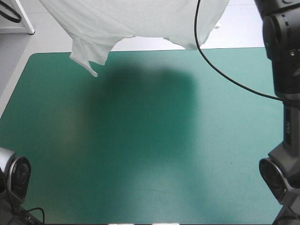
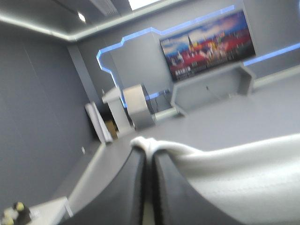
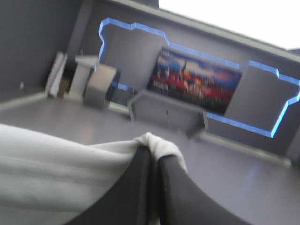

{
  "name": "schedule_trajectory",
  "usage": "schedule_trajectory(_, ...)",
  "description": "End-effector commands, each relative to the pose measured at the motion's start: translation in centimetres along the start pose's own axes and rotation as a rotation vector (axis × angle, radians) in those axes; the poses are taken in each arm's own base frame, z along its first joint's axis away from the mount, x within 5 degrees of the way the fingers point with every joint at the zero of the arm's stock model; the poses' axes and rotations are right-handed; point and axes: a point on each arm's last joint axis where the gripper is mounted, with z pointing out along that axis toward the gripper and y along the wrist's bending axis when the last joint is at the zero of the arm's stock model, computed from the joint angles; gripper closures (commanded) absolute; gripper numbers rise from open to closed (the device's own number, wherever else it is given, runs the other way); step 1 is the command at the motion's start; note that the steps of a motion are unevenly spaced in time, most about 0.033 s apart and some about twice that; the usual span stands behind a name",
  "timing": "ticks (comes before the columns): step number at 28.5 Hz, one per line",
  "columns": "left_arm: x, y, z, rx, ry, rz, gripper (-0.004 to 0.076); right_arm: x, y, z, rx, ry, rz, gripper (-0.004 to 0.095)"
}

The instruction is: Fold the cloth

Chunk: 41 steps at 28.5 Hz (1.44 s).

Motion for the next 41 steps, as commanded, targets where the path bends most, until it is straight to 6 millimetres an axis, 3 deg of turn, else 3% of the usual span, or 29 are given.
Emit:
schedule_trajectory(1, 2.6, -1.3, 1.7, 0.097, 0.117, -0.058, 0.0732, 3.2, 0.3, 1.6, 0.074, 0.216, -0.004, 0.0923)
schedule_trajectory(4, 8.3, -4.2, 4.9, 0.269, 0.349, -0.154, 0.0732, 8.9, 2.7, 4.6, 0.082, 0.499, -0.007, 0.0923)
schedule_trajectory(5, 12.4, -6.0, 6.6, 0.348, 0.499, -0.196, 0.0732, 12.5, 4.3, 6.2, 0.062, 0.651, 0.002, 0.0923)
schedule_trajectory(7, 18.3, -8.0, 8.3, 0.378, 0.698, -0.246, 0.0732, 17.0, 6.6, 8.5, -0.042, 0.772, 0.094, 0.0923)
schedule_trajectory(10, 22.9, -9.2, 8.4, 0.378, 0.859, -0.236, 0.0732, 19.7, 9.0, 9.0, -0.203, 0.880, 0.210, 0.0923)
schedule_trajectory(13, 25.5, -10.0, 7.3, 0.379, 0.966, -0.227, 0.0732, 21.1, 10.3, 8.4, -0.238, 0.959, 0.195, 0.0923)
schedule_trajectory(18, 27.6, -10.9, 3.6, 0.386, 1.062, -0.256, 0.0732, 21.6, 11.6, 5.4, -0.270, 1.072, 0.148, 0.0923)
schedule_trajectory(23, 26.5, -10.8, -2.5, 0.359, 1.087, -0.316, 0.0732, 21.0, 11.2, 0.7, -0.280, 1.149, 0.120, 0.0923)
schedule_trajectory(28, 25.5, -10.7, -8.6, 0.399, 1.189, -0.298, 0.0732, 21.9, 10.8, -4.8, -0.336, 1.258, 0.107, 0.0923)
schedule_trajectory(35, 25.6, -10.9, -15.1, 0.417, 1.303, -0.278, 0.0732, 25.3, 10.1, -13.0, -0.419, 1.443, 0.126, 0.0923)
schedule_trajectory(41, 27.4, -11.2, -20.0, 0.397, 1.477, -0.257, 0.0732, 28.4, 9.5, -19.4, -0.462, 1.579, 0.152, 0.0923)
